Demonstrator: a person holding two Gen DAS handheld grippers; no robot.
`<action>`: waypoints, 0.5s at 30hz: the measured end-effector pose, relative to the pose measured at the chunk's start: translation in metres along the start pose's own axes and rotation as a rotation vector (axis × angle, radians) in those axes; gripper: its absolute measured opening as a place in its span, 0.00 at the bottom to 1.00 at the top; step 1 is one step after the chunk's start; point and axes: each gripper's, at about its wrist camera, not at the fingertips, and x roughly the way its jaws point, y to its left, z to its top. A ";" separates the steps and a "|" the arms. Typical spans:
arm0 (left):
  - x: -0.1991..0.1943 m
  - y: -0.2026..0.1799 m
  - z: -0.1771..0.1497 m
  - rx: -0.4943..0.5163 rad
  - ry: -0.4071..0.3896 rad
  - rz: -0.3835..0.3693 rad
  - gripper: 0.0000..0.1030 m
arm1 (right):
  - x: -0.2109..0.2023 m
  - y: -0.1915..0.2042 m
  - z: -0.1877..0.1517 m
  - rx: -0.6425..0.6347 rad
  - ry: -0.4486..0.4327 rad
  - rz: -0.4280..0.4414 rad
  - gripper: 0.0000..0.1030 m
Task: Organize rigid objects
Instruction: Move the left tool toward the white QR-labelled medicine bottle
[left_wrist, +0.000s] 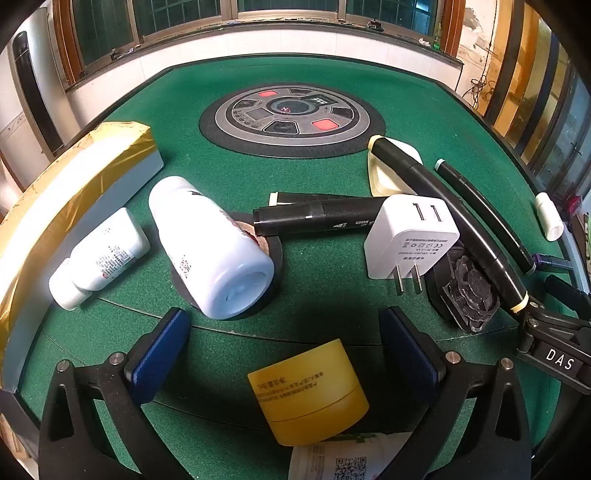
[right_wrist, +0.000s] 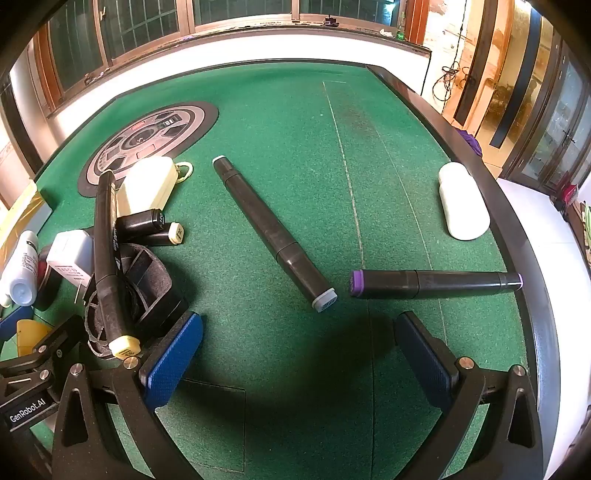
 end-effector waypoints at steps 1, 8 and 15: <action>0.000 0.000 0.000 0.000 -0.001 0.000 1.00 | 0.000 0.000 0.000 0.002 0.001 0.004 0.99; 0.002 -0.001 0.002 -0.006 0.003 0.002 1.00 | 0.000 0.000 0.000 0.000 0.001 0.000 0.99; -0.001 0.011 0.008 0.020 0.049 -0.066 1.00 | 0.000 0.000 0.000 0.000 0.000 -0.001 0.99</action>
